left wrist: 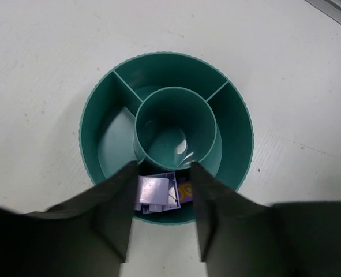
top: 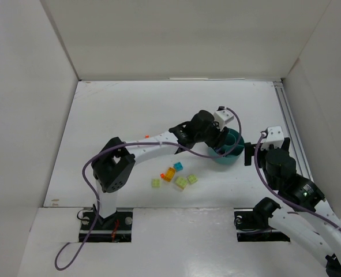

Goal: Sort the legos into containers by color

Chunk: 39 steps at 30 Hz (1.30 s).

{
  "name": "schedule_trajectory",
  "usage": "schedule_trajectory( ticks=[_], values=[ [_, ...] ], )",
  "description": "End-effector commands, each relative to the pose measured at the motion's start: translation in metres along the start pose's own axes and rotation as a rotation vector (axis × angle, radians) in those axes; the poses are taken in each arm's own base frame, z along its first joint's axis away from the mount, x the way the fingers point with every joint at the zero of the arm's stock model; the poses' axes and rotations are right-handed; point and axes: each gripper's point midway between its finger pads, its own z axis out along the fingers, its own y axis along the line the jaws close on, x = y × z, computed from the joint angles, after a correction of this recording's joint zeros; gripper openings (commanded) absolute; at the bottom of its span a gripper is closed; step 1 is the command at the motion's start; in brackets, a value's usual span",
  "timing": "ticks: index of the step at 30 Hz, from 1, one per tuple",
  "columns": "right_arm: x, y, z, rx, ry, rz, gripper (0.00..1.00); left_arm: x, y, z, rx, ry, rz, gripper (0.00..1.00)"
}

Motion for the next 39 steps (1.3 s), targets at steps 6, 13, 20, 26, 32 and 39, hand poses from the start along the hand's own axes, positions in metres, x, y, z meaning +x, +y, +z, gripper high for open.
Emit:
schedule_trajectory(
  ticks=[6,13,20,26,32,39],
  values=[
    [-0.010,0.004,0.003,-0.019,-0.012,-0.016,1.00,-0.070,-0.014,-0.057,0.010,-0.225,0.032,0.64],
    [-0.034,0.052,0.024,-0.201,-0.065,-0.113,1.00,-0.090,0.012,-0.121,-0.189,-0.348,0.011,1.00],
    [-0.054,0.117,0.040,-0.439,-0.143,-0.241,1.00,-0.050,0.065,-0.187,-0.374,-0.410,-0.214,1.00],
    [-0.045,0.186,0.061,-0.561,-0.107,-0.333,1.00,0.000,0.120,-0.231,-0.712,-0.444,-0.439,1.00],
    [-0.040,0.271,0.080,-0.675,-0.071,-0.459,0.97,0.055,0.150,-0.284,-1.056,-0.459,-0.802,1.00],
    [-0.027,0.351,0.104,-0.783,-0.015,-0.497,0.91,0.115,0.155,-0.289,-1.114,-0.298,-0.964,1.00]
  ],
)
